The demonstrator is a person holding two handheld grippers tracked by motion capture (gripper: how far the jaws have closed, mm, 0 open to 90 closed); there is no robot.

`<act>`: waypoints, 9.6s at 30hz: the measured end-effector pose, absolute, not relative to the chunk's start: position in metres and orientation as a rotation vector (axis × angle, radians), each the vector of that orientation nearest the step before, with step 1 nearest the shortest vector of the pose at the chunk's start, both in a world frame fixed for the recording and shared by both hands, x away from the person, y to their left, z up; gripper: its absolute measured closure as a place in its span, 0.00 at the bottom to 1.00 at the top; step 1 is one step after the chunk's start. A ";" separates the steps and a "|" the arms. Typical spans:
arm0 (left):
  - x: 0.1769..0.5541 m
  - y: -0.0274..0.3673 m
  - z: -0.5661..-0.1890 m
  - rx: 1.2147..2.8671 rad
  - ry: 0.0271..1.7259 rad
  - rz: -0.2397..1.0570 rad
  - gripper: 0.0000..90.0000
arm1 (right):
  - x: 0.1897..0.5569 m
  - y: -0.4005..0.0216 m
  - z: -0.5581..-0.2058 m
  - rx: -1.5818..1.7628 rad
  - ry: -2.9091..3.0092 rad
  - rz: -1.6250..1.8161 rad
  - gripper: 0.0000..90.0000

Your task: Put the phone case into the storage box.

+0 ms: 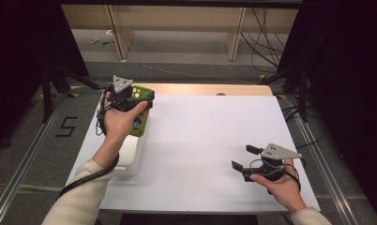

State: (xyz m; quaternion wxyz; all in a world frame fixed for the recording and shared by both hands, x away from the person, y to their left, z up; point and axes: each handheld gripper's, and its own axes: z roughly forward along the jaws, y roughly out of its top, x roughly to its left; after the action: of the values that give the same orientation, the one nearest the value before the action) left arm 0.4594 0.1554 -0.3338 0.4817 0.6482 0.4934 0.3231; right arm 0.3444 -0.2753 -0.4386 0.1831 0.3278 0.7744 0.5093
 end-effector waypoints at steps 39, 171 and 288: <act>0.469 0.172 -0.340 1.573 1.252 0.801 0.19 | 0.345 -0.276 -0.439 0.930 2.182 1.435 0.18; 0.526 0.187 -0.366 1.568 1.345 0.796 0.18 | 0.346 -0.276 -0.440 0.929 2.192 1.434 0.18; 0.553 0.186 -0.382 1.595 1.381 0.810 0.18 | 0.345 -0.276 -0.439 0.929 2.189 1.442 0.18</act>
State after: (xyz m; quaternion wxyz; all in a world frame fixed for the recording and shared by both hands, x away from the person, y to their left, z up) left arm 0.5528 0.1859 -0.3816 0.4265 0.6384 0.5527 0.3242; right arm 0.3453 -0.2758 -0.4390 0.1796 0.3285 0.7744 0.5101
